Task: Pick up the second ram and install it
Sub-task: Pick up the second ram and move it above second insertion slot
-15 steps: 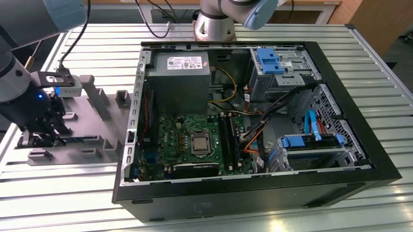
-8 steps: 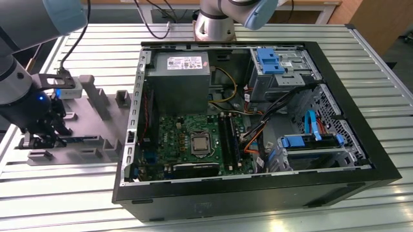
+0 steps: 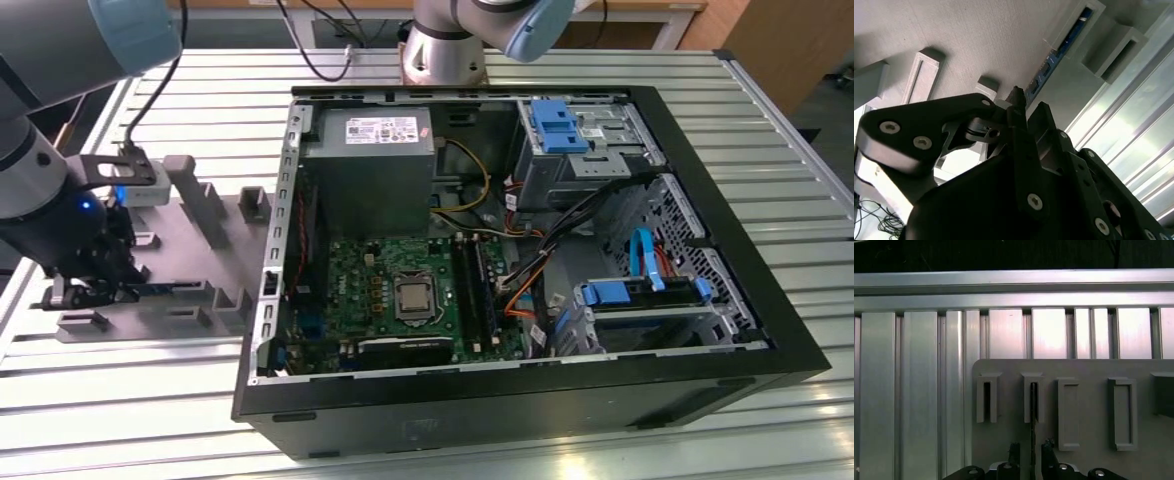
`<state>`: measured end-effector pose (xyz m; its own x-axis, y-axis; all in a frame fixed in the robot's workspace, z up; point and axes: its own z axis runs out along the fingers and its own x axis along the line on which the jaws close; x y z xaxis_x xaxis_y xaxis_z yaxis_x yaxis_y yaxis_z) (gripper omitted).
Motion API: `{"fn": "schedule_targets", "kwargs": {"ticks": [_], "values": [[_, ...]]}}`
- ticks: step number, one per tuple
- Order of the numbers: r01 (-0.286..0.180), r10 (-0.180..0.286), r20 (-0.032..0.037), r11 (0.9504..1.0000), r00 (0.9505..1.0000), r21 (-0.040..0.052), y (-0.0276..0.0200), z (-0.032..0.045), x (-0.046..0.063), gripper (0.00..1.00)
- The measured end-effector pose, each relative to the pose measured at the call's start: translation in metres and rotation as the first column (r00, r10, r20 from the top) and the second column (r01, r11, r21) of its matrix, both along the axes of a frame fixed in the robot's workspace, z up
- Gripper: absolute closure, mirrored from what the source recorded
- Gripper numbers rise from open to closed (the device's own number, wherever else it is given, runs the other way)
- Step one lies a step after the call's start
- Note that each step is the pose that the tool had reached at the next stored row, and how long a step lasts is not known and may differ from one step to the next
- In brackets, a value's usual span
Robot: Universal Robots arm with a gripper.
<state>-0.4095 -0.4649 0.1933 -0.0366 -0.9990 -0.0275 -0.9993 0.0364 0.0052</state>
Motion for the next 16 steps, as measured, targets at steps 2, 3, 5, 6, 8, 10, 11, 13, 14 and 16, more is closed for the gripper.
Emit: {"fn": "schedule_targets", "kwargs": {"ticks": [2, 3, 5, 6, 8, 10, 11, 13, 14, 16], "values": [[0.0, 0.0, 0.0, 1.0, 1.0, 0.0, 0.0, -0.0004, 0.0, 0.7], [0.0, 0.0, 0.0001, 1.0, 1.0, 0.0, 0.0, -0.0005, 0.0, 0.7], [0.0, 0.0, 0.0001, 1.0, 1.0, 0.0001, 0.0, -0.0009, 0.0, 0.7], [0.0, 0.0, 0.0001, 1.0, 1.0, 0.0001, 0.0, -0.0011, 0.0, 0.72], [0.0, 0.0, 0.0001, 1.0, 1.0, 0.0001, 0.0, -0.0016, 0.0, 0.72], [0.0, 0.0, 0.0001, 1.0, 1.0, 0.0001, 0.0, -0.002, 0.0, 0.79], [0.0, 0.0, 0.0001, 1.0, 1.0, 0.0001, 0.0, -0.0023, 0.0, 0.79], [0.0, 0.0, 0.0002, 1.0, 1.0, 0.0001, 0.0, -0.0029, 0.0, 0.79], [0.0, 0.0, 0.0003, 1.0, 1.0, 0.0002, 0.0, -0.0034, 0.0, 0.79], [0.0, 0.0, 0.0, 1.0, 1.0, 0.0, 0.0, -0.0041, 0.0, 0.79]]}}
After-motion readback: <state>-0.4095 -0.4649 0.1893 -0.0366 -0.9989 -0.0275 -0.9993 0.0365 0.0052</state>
